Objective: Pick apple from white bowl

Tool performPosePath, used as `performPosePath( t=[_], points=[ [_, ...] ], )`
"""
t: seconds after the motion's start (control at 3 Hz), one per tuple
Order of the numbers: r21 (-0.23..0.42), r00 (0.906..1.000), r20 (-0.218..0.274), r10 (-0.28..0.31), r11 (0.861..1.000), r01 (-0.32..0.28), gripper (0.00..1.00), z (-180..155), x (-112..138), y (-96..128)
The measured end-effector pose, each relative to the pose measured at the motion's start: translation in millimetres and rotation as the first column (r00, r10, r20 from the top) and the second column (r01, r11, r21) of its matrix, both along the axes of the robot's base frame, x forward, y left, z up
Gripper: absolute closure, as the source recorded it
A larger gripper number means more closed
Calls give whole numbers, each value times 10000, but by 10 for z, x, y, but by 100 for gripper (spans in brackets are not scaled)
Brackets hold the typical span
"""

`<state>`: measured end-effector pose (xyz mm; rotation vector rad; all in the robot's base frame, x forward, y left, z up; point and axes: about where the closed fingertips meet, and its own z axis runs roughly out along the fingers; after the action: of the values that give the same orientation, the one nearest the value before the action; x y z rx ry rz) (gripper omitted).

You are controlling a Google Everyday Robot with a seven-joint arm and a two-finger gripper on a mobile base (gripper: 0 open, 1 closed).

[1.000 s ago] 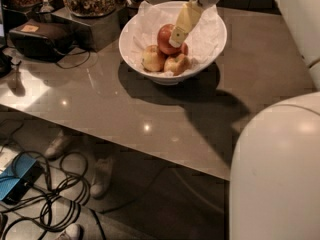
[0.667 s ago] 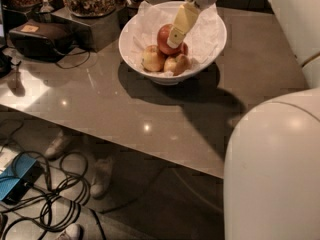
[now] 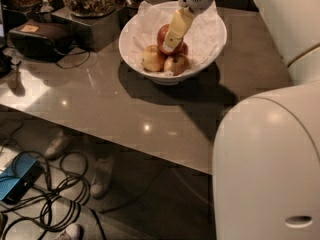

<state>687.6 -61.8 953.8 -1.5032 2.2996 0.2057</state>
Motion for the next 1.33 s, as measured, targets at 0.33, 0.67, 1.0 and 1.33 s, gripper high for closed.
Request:
performPosePath(
  t=[0.33, 0.67, 1.0, 1.33],
  points=[
    [130, 9999, -105, 49, 9999, -48, 16, -66, 53, 16],
    [238, 9998, -182, 56, 9997, -51, 15, -123, 107, -4],
    [306, 9995, -295, 128, 9995, -119, 15, -189, 140, -9],
    [312, 9991, -393, 184, 9994, -172, 16, -250, 173, -3]
  ],
)
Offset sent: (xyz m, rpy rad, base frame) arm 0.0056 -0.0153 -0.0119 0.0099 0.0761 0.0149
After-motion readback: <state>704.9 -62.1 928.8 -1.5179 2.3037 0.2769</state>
